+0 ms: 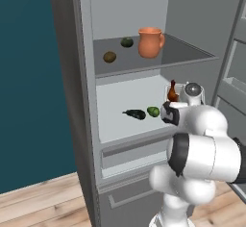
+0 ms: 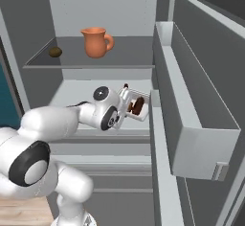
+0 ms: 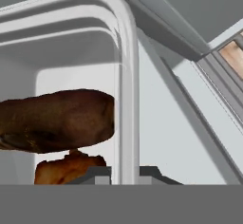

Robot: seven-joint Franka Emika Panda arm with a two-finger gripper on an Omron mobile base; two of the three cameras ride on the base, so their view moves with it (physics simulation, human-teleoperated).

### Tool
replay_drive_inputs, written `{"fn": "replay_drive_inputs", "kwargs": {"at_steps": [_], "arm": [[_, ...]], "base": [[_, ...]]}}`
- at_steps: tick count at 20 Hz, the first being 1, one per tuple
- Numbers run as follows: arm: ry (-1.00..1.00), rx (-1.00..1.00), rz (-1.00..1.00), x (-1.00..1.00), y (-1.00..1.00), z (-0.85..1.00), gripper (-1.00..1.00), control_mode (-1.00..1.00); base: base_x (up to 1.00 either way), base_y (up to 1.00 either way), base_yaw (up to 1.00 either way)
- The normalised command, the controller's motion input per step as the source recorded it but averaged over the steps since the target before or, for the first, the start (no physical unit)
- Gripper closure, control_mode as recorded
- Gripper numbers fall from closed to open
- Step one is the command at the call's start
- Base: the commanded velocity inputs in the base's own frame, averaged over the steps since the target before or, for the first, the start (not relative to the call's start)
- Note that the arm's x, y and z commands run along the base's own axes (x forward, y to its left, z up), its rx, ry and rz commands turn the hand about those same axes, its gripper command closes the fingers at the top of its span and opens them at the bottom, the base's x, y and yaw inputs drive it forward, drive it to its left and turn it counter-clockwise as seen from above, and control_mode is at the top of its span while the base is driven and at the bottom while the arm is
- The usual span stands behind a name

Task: Place the tupperware on the second highest shelf of the fridge. Make space for the tupperware among the existing items by rearranging them on the shelves if needed. Close the fridge door when finished.

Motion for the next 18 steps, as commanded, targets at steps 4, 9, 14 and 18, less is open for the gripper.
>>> {"fn": "replay_drive_inputs", "kwargs": {"at_steps": [4, 9, 14, 18], "arm": [[0.00, 0.00, 0.00, 0.21, -0.05, -0.33, 1.00, -1.00], [0.00, 0.00, 0.00, 0.23, -0.02, -0.37, 1.00, -1.00], [0.00, 0.00, 0.00, 0.28, -0.04, -0.21, 1.00, -1.00], [0.00, 0.00, 0.00, 0.39, 0.00, -0.11, 1.00, -1.00]], "base": [[0.00, 0.00, 0.00], [0.00, 0.00, 0.00], [0.00, 0.00, 0.00], [0.00, 0.00, 0.00]]}}
